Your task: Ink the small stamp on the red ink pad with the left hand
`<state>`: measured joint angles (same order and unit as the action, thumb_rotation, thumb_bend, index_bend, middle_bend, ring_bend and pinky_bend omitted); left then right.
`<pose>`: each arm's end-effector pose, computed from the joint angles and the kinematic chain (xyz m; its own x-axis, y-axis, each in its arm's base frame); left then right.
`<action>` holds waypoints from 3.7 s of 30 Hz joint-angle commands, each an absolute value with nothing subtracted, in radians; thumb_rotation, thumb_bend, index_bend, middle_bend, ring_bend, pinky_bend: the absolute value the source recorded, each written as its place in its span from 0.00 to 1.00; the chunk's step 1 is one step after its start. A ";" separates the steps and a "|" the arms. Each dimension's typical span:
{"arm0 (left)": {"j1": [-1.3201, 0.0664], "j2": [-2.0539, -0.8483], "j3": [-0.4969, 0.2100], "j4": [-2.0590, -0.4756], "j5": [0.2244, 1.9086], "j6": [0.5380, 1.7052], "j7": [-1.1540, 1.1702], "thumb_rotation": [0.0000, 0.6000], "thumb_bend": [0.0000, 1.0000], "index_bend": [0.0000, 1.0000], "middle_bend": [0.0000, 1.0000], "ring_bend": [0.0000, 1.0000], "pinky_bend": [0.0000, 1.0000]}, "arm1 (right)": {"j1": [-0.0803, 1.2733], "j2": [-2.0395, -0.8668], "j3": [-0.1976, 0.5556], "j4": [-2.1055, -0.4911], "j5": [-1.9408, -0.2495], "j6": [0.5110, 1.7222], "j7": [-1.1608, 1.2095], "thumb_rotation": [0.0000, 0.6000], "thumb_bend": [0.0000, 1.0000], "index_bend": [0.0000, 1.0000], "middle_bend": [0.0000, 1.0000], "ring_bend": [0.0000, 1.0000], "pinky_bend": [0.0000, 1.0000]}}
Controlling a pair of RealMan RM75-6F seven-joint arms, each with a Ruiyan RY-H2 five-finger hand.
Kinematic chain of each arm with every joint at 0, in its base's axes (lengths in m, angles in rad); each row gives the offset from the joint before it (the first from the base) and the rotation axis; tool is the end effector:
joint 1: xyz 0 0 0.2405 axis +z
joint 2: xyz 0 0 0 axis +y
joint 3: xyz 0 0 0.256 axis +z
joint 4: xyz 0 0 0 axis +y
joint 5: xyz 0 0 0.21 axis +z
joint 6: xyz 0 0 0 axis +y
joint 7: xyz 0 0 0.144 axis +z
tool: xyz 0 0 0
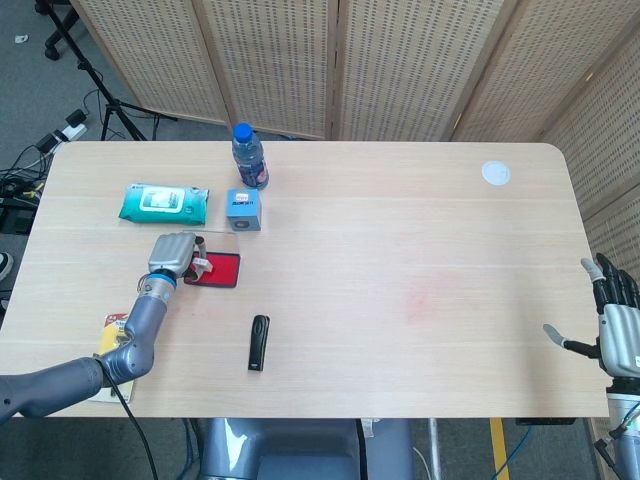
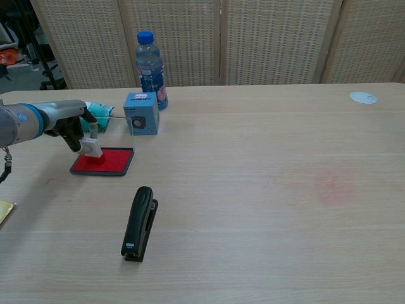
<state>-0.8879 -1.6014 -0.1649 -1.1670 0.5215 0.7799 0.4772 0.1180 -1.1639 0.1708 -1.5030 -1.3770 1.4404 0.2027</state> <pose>-0.2144 0.4081 -0.0145 0.4107 0.4274 0.8054 0.8890 0.0082 -0.4577 -0.3301 -0.2169 0.1758 0.2351 0.1107 0.9656 -0.9708 0.0746 0.2278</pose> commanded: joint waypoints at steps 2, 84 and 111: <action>-0.888 -1.603 -0.165 -1.164 0.523 0.780 0.480 1.00 0.45 0.65 1.00 1.00 0.95 | 0.118 -1.164 0.171 -1.503 -1.377 1.441 0.202 1.00 0.00 0.00 0.00 0.00 0.00; -0.699 -1.459 -0.097 -1.041 0.680 0.662 0.239 1.00 0.44 0.65 1.00 1.00 0.95 | 0.111 -1.159 0.158 -1.527 -1.396 1.451 0.192 1.00 0.00 0.00 0.00 0.00 0.00; -0.694 -1.446 -0.118 -1.066 0.695 0.671 0.267 1.00 0.44 0.38 1.00 1.00 0.95 | 0.112 -1.156 0.158 -1.528 -1.391 1.445 0.199 1.00 0.00 0.00 0.00 0.00 0.00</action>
